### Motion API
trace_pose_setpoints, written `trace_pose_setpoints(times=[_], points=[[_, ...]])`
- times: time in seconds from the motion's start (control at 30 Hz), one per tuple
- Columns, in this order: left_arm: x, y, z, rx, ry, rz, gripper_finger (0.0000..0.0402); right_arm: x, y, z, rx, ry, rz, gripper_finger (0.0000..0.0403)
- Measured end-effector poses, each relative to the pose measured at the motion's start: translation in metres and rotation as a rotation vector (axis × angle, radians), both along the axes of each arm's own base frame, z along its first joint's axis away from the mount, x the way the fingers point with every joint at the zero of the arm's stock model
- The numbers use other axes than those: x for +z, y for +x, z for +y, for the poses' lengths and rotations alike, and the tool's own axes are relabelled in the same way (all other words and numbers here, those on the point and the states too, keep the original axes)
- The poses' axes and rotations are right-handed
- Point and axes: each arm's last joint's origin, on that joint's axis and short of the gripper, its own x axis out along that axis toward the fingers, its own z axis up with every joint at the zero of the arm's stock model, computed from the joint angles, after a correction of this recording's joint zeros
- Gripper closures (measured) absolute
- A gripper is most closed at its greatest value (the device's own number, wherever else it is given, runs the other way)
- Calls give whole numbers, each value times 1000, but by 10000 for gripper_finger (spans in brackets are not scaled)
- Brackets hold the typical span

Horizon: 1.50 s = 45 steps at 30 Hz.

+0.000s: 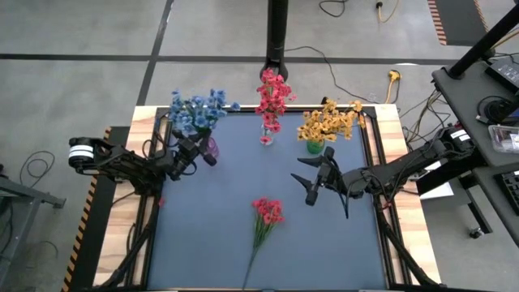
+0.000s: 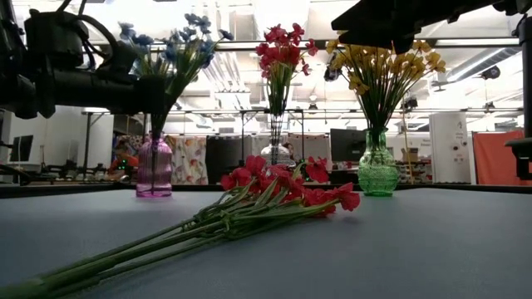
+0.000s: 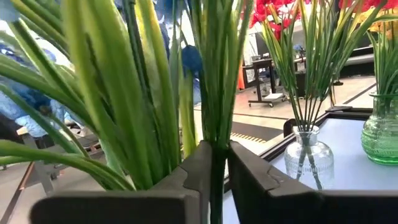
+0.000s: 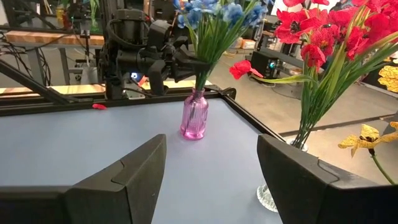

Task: Sort flowers into vase by color
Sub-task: Put the blue flower into the purple vase

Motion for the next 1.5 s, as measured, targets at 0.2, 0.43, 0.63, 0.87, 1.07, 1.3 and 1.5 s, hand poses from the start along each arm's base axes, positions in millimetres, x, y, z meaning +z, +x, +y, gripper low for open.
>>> trace_pose_setpoints(times=[0.2,0.43,0.63,0.87,1.07,1.3,1.5], points=[[0,1,-4,-21,5,10,320,0,0,0,0,0,0,158],[-1,2,-7,-43,3,23,283,0,0,0,0,-1,4,158],[-1,2,-7,-43,3,23,269,-1,0,0,0,-2,7,158],[-4,3,-7,-41,-3,52,269,-1,0,0,0,-2,7,158],[-4,3,-7,-41,-5,54,270,-1,0,0,-1,1,6,158],[-4,3,-7,-42,-6,53,270,0,0,0,0,0,6,158],[-5,3,-7,-42,-5,59,270,0,0,0,4,2,4,158]])
